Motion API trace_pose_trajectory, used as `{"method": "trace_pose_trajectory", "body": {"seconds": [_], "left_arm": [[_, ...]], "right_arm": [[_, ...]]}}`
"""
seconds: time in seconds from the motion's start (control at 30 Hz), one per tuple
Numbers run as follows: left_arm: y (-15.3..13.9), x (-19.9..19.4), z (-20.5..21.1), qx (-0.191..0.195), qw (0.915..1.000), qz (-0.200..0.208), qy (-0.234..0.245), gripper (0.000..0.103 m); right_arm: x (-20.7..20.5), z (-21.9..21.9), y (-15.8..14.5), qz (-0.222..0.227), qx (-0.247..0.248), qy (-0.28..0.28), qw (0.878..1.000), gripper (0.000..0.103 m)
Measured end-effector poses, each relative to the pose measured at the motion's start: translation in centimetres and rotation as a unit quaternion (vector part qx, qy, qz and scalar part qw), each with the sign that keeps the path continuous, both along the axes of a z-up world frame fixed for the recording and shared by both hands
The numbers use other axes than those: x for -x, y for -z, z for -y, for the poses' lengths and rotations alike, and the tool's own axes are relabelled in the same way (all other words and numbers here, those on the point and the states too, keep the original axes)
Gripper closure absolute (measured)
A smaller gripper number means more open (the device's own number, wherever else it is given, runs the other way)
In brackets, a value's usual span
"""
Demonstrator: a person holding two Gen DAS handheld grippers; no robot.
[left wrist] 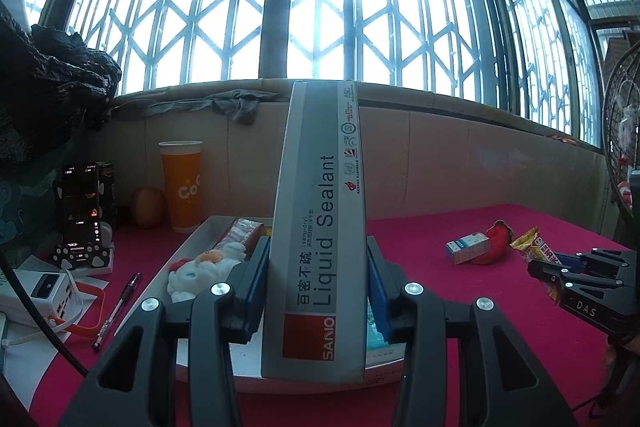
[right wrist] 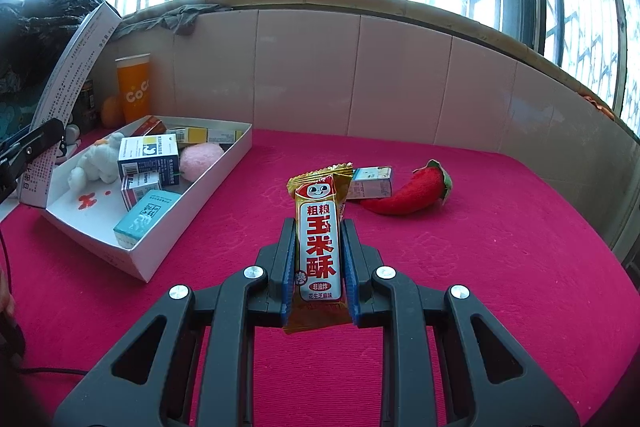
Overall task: Organize objects
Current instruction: 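Carry the Liquid Sealant box and snack bar over the white tray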
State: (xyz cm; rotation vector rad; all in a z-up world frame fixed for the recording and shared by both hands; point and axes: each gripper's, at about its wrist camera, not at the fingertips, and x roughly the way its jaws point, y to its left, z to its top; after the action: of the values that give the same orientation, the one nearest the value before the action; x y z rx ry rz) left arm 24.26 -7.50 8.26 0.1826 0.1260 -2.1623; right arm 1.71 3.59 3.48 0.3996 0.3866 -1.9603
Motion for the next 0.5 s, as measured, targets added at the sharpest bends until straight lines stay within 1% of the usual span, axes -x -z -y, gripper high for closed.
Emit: {"method": "trace_pose_trajectory", "body": {"seconds": [0.5], "left_arm": [[0.0,-1.2,0.6,-0.004,0.9999,-0.005,-0.014,0.059]], "right_arm": [[-0.9,0.5,0.1,-0.006,-0.006,-0.009,1.0,0.083]]}}
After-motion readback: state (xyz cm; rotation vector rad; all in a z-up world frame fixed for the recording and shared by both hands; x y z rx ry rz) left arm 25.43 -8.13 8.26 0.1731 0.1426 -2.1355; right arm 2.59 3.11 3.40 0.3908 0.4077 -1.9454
